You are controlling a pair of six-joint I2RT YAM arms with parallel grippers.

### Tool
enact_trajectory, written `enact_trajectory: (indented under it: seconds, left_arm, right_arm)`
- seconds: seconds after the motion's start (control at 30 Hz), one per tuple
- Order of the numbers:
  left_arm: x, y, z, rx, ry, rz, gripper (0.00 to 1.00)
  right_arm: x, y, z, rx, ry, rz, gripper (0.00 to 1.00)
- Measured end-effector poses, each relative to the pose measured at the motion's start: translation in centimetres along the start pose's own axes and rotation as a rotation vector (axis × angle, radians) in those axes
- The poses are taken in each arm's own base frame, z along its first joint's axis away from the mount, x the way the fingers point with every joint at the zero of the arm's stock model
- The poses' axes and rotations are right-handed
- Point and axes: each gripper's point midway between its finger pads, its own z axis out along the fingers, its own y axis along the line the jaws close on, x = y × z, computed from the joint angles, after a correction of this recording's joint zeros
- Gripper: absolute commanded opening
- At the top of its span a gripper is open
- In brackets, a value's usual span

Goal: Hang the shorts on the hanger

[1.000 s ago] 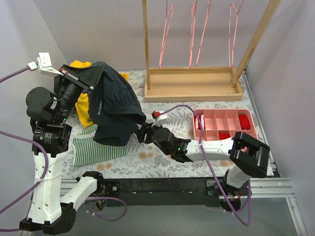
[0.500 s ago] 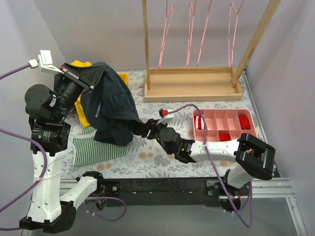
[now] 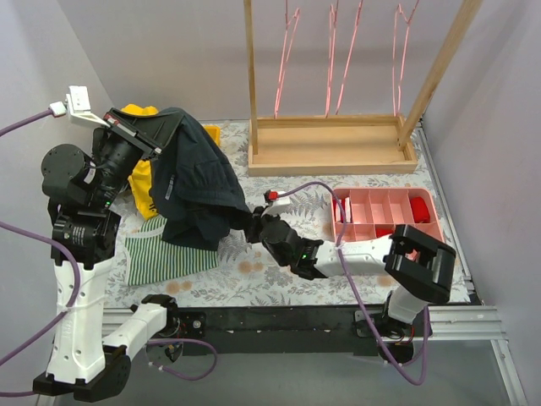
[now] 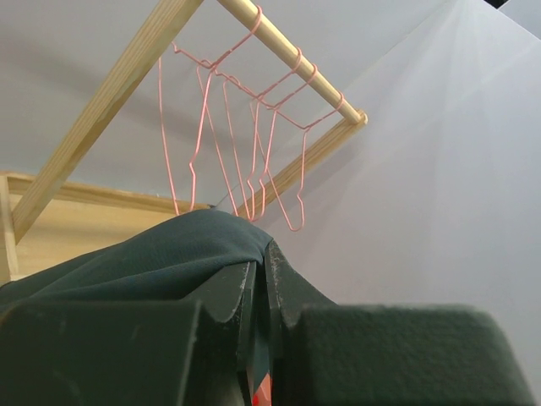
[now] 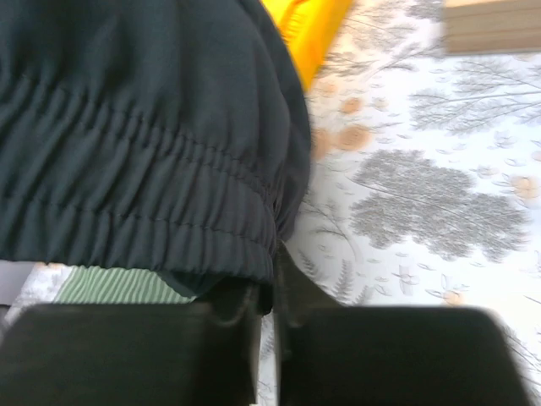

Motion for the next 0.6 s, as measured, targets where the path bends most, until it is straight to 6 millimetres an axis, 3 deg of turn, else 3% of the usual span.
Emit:
enact_trajectory:
  seconds: [0.1,0.17,0.3,0.37,0.47,0.5,0.53,0.57,0.6]
  left_arm:
    - [-0.4,0.2,-0.1,-0.027,-0.014,0.006,0.0]
    - [-0.6,0.7,-0.1,-0.055,-0.027,0.011,0.0]
    - [0.5,3.9,-0.2,-0.159,-0.022,0.012,0.0]
    - [2.9,7.2,-0.3,-0.228,0.019,-0.001,0.0]
    - [8.3,13.6,-0.8,-0.368,0.14,-0.047,0.0]
    - [10.0,15.4,-1.1,-0.405,0.177,-0.063,0.0]
    - [13.5,19.0,-1.9,-0.485,0.262,-0.1,0.0]
    - [14.4,19.8,-2.2,-0.506,0.284,-0.109,0.0]
    - [16.6,21.8,-2.8,-0.548,0.337,-0.135,0.01]
  right_arm:
    - [-1.7,-1.3,-1.4,0.077,-0.005,-0.026,0.01]
    - [-4.3,-2.0,-3.1,0.125,-0.027,-0.041,0.01]
    - [-12.8,-2.7,-8.7,0.196,-0.101,-0.111,0.01]
    - [-17.0,-2.3,-11.2,0.204,-0.139,-0.124,0.01]
    - [-22.4,-1.6,-14.8,0.194,-0.173,-0.153,0.01]
    - [-23.3,-1.6,-15.5,0.196,-0.168,-0.174,0.01]
    - [-24.1,-1.6,-16.2,0.197,-0.158,-0.204,0.01]
    - [-24.4,-1.5,-16.4,0.199,-0.148,-0.225,0.01]
    - [-24.4,-1.5,-16.4,0.206,-0.128,-0.257,0.01]
